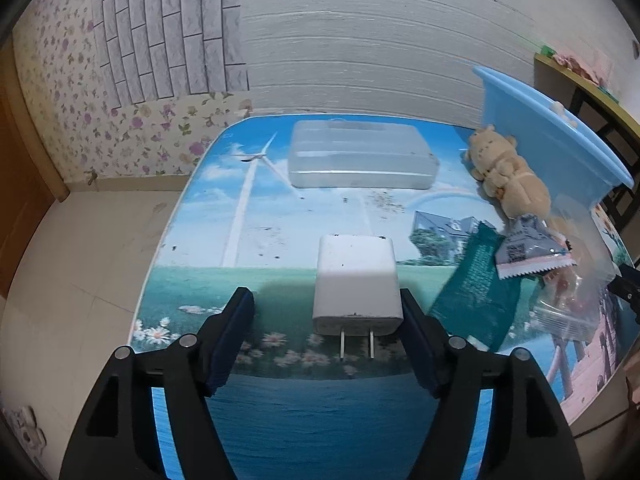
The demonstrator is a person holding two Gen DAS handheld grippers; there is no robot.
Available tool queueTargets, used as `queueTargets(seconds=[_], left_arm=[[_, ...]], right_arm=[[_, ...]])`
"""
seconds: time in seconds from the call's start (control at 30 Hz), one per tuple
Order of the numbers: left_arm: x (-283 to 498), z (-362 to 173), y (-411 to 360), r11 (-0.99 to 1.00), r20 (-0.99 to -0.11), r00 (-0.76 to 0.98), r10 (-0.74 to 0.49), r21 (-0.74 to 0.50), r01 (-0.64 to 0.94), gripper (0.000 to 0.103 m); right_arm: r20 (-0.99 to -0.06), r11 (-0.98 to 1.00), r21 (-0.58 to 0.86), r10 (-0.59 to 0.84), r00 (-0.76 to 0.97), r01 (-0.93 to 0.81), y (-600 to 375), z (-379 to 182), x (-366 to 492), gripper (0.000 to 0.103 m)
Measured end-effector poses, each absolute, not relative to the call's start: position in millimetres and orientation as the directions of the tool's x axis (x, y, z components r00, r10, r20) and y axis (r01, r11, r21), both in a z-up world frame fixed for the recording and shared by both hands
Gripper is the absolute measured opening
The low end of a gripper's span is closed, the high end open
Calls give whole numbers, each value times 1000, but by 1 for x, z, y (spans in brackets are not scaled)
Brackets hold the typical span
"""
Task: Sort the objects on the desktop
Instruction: 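Lift the plug with left gripper while right gripper lifts the lid toward the basin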
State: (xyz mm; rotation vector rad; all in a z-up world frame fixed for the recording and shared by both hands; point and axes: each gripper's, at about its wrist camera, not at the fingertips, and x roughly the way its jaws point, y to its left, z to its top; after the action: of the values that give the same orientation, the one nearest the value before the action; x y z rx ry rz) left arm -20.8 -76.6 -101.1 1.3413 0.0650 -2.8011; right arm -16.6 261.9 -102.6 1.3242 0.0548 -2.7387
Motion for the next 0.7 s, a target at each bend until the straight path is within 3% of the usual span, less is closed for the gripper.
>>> queueTargets(seconds=[0.23,0.3,0.33,0.4,0.43,0.47,0.7], left_arm=[[-27,-103,-66,-999,-766,-641,38,-14,-42,70],[-27,-102,-62,-998,-758,-650,50,-12,-63,57],[-28,-101,-61,-998,-756,-653,48,-5,-67,38],[-28,-100,-59,-997,-758,-649,59,-11,-77,37],[-28,-100,-58,-997,-757,-651,59,-9,-80,37],[-27,-100,-56,-997,-757,-652,55,-4,-79,37],[-24,-80,-58,-998,-736,-675,62,-33,-56,38]], right_arm=[[-782,-994,9,-75,-618,110,260,-103,-17,53],[-781,-993,10,-79,-619,114,260,-103,-17,53],[-780,-993,10,-82,-620,119,260,-104,-16,53],[-780,-992,10,-86,-620,125,259,-103,-16,50],[-779,-992,8,-85,-621,125,260,-103,-16,40],[-780,-992,11,-87,-619,125,260,-103,-16,37],[-769,-990,36,-114,-629,135,260,-95,-13,37]])
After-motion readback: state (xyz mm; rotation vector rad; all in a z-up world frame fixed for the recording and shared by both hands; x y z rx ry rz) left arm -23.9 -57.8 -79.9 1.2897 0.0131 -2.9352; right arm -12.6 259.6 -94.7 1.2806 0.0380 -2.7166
